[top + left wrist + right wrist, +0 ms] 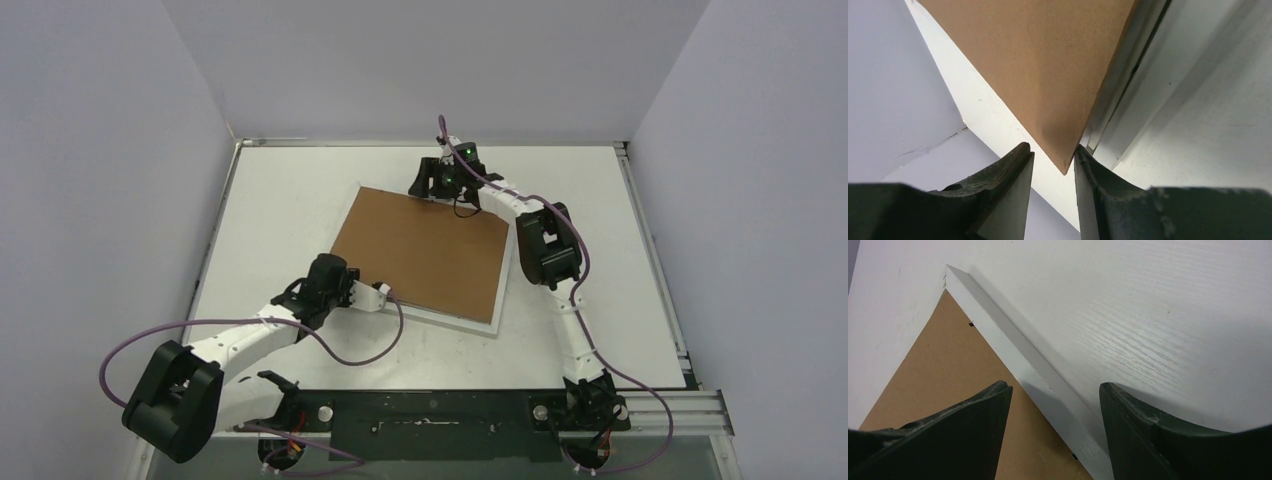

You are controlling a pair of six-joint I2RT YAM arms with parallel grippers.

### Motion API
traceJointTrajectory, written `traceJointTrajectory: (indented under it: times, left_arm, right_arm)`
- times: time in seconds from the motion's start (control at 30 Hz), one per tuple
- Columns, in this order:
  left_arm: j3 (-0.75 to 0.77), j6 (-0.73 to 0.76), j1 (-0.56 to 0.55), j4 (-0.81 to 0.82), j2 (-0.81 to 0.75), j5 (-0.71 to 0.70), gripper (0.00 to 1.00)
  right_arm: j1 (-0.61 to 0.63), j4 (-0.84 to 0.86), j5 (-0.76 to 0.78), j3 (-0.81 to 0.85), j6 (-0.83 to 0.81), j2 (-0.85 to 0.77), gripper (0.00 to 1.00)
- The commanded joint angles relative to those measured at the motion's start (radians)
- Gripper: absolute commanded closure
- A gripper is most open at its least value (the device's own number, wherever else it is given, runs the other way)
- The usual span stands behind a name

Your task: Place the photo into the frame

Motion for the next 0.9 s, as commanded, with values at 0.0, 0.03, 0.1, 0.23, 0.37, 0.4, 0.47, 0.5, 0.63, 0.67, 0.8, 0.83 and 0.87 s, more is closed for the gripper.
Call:
traceJointTrajectory:
  times: [0.0, 0.03, 0.1, 0.23, 0.37, 0.4, 0.47, 0.5, 0.63, 0.67, 0.8, 0.83, 0.87]
  left_arm:
    - [0.093, -0.017, -0.002, 0.224, -0.027, -0.002, 0.67]
    - [0.096, -0.017, -0.002, 0.225, -0.032, 0.001, 0.67]
    - [0.101, -0.016, -0.002, 0.229, -0.046, 0.009, 0.67]
    - [0.123, -0.023, -0.004, 0.26, -0.06, 0.007, 0.67]
    - [0.167, -0.037, -0.004, 0.289, -0.054, -0.005, 0.66]
    - [0.175, -0.04, -0.004, 0.302, -0.053, -0.009, 0.66]
    - [0.193, -0.05, -0.004, 0.312, -0.052, -0.011, 0.66]
    - [0.203, -0.058, -0.003, 0.311, -0.049, -0.013, 0.66]
    - [0.236, -0.083, -0.004, 0.319, -0.038, -0.017, 0.66]
    - [0.242, -0.086, -0.004, 0.326, -0.035, -0.019, 0.66]
    - [0.273, -0.095, -0.004, 0.34, -0.016, -0.018, 0.66]
    - [0.28, -0.093, -0.004, 0.341, -0.01, -0.018, 0.66]
    - [0.285, -0.092, -0.004, 0.344, -0.004, -0.017, 0.66]
  right_arm:
    - [0.044, -0.1, -0.087, -0.039, 0.008, 0.024, 0.35]
    - [0.044, -0.1, -0.09, -0.037, 0.007, 0.026, 0.35]
    - [0.045, -0.103, -0.097, -0.034, 0.005, 0.025, 0.35]
    - [0.041, -0.098, -0.108, -0.033, 0.01, 0.02, 0.35]
    - [0.038, -0.093, -0.128, -0.017, 0.021, 0.019, 0.36]
    - [0.036, -0.094, -0.131, -0.011, 0.023, 0.02, 0.36]
    - [0.035, -0.094, -0.143, -0.002, 0.026, 0.021, 0.36]
    - [0.035, -0.092, -0.15, 0.001, 0.03, 0.021, 0.36]
    - [0.036, -0.083, -0.185, 0.003, 0.049, 0.019, 0.36]
    - [0.038, -0.082, -0.191, 0.001, 0.05, 0.016, 0.36]
    - [0.04, -0.08, -0.202, -0.009, 0.047, 0.01, 0.36]
    - [0.041, -0.08, -0.204, -0.01, 0.047, 0.011, 0.36]
    - [0.04, -0.078, -0.207, -0.011, 0.047, 0.011, 0.36]
